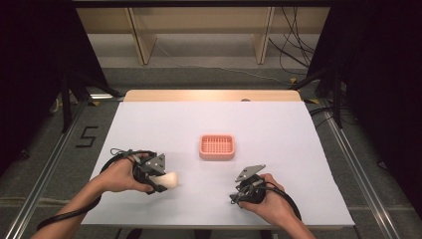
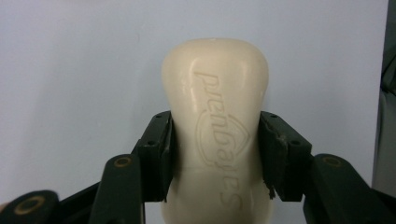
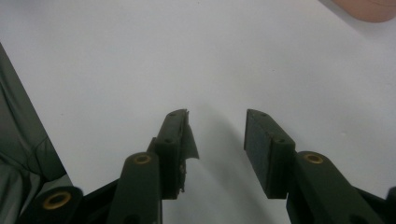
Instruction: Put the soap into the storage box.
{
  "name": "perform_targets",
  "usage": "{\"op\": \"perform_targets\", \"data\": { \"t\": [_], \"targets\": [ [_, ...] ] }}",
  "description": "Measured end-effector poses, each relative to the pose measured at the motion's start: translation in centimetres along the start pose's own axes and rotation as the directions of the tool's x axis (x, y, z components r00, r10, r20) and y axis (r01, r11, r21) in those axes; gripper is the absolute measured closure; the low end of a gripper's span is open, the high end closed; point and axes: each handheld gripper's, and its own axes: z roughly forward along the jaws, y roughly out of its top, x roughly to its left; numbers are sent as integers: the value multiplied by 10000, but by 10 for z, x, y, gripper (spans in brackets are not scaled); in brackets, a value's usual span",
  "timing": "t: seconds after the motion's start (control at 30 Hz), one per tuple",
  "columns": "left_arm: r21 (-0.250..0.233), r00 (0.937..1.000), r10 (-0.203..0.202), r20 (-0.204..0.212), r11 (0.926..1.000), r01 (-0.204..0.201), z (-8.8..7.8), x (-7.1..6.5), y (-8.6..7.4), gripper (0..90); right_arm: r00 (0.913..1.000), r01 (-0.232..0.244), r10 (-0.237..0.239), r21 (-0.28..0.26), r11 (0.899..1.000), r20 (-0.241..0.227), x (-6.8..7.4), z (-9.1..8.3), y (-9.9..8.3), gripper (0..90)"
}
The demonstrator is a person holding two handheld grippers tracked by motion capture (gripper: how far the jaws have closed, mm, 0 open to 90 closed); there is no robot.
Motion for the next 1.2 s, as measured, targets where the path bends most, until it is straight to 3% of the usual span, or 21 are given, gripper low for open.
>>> {"op": "perform_targets", "data": {
  "t": [0.27, 0.5, 0.53, 0.57, 0.67, 0.7, 0.77, 0.8, 1.1, 1.2],
  "targets": [
    [-143, 9998, 107, -171, 9998, -109, 1, 6, 10, 488, 10000, 5, -5, 27, 10000, 40, 0, -2, 1, 598],
    [-266, 10000, -21, -10, 9996, 21, 7, 12, 19, 489, 9995, -302, 303, -74, 9995, 51, -1, -6, 0, 598],
    [-316, 9999, -84, -58, 9995, 82, 7, 12, 20, 489, 9998, 190, -189, -118, 9998, 67, -4, -6, 0, 598],
    [-316, 9999, -84, -58, 9995, 82, 7, 12, 20, 489, 9998, 190, -189, -118, 9998, 67, -4, -6, 0, 598],
    [-288, 9999, -13, -113, 9996, 9, 9, 16, 23, 489, 9992, -388, 388, 39, 9992, 69, -2, -8, -1, 598],
    [-283, 9999, 44, -127, 9996, -47, 9, 17, 24, 489, 9992, -388, 388, 39, 9992, 69, -2, -8, -1, 598],
    [-318, 9999, 51, -163, 9995, -56, 10, 18, 26, 489, 9993, -358, 358, -5, 9994, 117, -2, -8, -1, 598],
    [-394, 9999, -8, -161, 9992, 2, 10, 19, 27, 488, 9999, -33, 35, -143, 9999, 120, -4, -7, -1, 598],
    [-508, 9996, -52, -291, 9987, 37, 11, 24, 33, 489, 9996, -189, 191, -112, 9998, 195, -4, -9, -2, 598],
    [-520, 9995, -68, -304, 9986, 52, 13, 25, 35, 488, 9995, 258, -252, -285, 9993, 205, -8, -8, -2, 598]
  ]
}}
